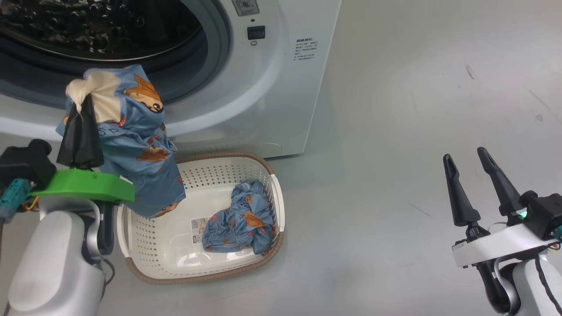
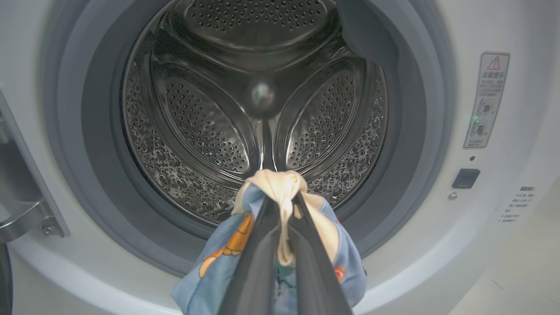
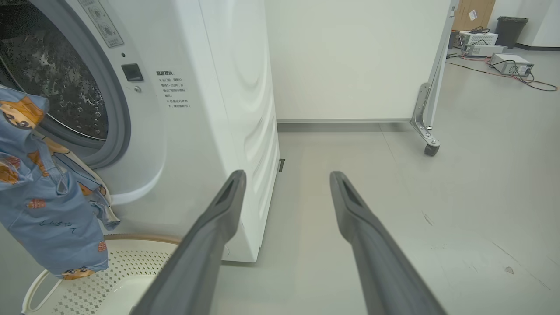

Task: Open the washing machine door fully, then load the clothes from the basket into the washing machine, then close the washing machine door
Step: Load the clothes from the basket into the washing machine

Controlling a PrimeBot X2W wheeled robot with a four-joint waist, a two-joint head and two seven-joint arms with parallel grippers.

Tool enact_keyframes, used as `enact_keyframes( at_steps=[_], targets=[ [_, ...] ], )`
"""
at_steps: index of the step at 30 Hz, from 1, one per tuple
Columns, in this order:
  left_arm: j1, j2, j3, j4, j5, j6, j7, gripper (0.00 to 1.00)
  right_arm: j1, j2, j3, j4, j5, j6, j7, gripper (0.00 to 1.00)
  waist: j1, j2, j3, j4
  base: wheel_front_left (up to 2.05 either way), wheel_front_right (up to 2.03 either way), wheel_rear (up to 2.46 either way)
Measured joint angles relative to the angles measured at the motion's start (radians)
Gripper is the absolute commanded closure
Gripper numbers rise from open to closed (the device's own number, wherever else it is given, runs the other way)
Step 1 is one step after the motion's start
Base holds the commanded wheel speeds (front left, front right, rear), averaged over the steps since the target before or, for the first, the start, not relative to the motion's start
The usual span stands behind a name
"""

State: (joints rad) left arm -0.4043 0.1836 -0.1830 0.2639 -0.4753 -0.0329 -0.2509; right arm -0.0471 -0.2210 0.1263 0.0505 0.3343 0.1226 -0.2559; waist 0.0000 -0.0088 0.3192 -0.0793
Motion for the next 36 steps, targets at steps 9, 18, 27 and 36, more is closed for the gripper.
enact_keyframes(
  at_steps=[9, 18, 27, 36],
  targets=[
    [-0.150, 0.020, 0.020, 0.121, -0.001, 0.003, 0.021, 1.00, -0.038, 0.009, 0.021, -0.003, 0.000, 0.000, 0.000, 0.00, 0.0000, 0.0000, 0.053, -0.037, 0.00, 0.00, 0.00],
    [-0.283, 0.040, 0.027, 0.255, 0.000, 0.017, 0.077, 1.00, -0.071, 0.022, 0.036, -0.011, 0.000, 0.000, 0.000, 0.00, 0.0001, 0.0000, 0.105, -0.071, 0.00, 0.00, 0.00],
    [-0.419, 0.070, 0.048, 0.403, 0.000, 0.034, 0.146, 1.00, -0.114, 0.041, 0.058, -0.020, 0.008, 0.000, 0.000, 0.00, 0.0002, 0.0000, 0.177, -0.114, 0.00, 0.00, 0.00],
    [-0.533, 0.088, 0.048, 0.495, 0.004, 0.033, 0.176, 1.00, -0.148, 0.060, 0.065, -0.024, 0.008, 0.000, 0.000, 0.00, 0.0001, 0.0000, 0.239, -0.148, 0.00, 0.00, 0.00]
  ],
)
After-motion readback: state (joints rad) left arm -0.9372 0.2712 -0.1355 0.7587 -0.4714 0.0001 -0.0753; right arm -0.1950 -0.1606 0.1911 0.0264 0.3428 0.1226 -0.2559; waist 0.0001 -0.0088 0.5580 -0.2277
